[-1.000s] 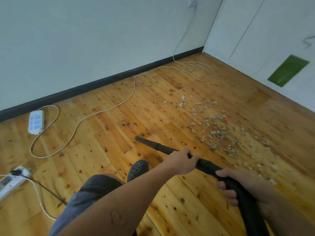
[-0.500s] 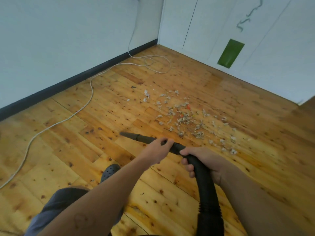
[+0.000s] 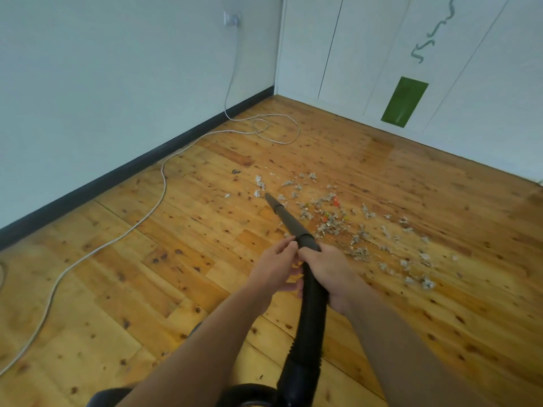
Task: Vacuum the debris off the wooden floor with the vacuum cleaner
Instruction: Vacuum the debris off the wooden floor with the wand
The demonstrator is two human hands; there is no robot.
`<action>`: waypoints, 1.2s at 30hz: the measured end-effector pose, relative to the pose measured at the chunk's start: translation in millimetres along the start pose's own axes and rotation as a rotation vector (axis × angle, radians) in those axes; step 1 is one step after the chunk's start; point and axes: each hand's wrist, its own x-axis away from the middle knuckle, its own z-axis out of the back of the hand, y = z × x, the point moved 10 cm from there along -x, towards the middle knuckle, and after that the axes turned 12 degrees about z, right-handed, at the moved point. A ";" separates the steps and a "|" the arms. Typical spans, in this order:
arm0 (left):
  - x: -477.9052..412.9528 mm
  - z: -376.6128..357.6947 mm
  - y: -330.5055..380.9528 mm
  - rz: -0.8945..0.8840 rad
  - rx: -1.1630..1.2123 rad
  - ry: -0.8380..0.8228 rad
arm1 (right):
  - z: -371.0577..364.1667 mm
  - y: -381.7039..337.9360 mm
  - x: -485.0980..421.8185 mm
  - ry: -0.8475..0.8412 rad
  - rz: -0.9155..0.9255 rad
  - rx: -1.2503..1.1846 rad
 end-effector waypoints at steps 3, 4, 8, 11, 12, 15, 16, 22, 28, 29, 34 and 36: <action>-0.7 19.3 -0.2 0.010 -0.014 0.058 | -19.3 12.0 -17.4 -0.019 -0.045 -0.060; -1.6 26.3 -0.8 0.020 -0.028 0.084 | -25.5 16.5 -22.5 -0.026 -0.056 -0.073; -4.8 56.8 6.2 0.033 -0.154 0.197 | -50.8 35.0 -42.4 -0.056 -0.081 -0.098; -5.7 71.1 14.8 0.020 -0.291 0.234 | -65.7 44.1 -56.8 -0.058 -0.102 -0.105; -6.8 76.0 16.2 0.021 -0.332 0.244 | -70.3 45.0 -61.6 -0.062 -0.107 -0.104; -9.0 85.6 18.9 0.042 -0.435 0.232 | -82.9 43.4 -77.2 -0.082 -0.113 -0.095; -8.4 86.8 18.9 0.051 -0.469 0.221 | -85.4 41.9 -81.5 -0.086 -0.113 -0.094; -3.1 96.7 -0.1 0.248 -0.541 0.077 | -99.4 30.5 -103.7 -0.075 -0.126 -0.140; -2.1 90.8 -12.6 0.272 -0.706 -0.009 | -122.3 22.5 -126.9 -0.095 -0.049 -0.159; -5.1 96.2 -12.0 0.260 -0.739 0.048 | -126.2 22.9 -132.4 -0.084 -0.048 -0.166; -13.8 124.6 -7.8 0.201 -0.783 0.193 | -148.6 23.1 -158.9 -0.073 -0.032 -0.131; -17.6 133.6 -4.2 0.181 -0.767 0.210 | -155.1 23.4 -168.2 -0.071 -0.039 -0.108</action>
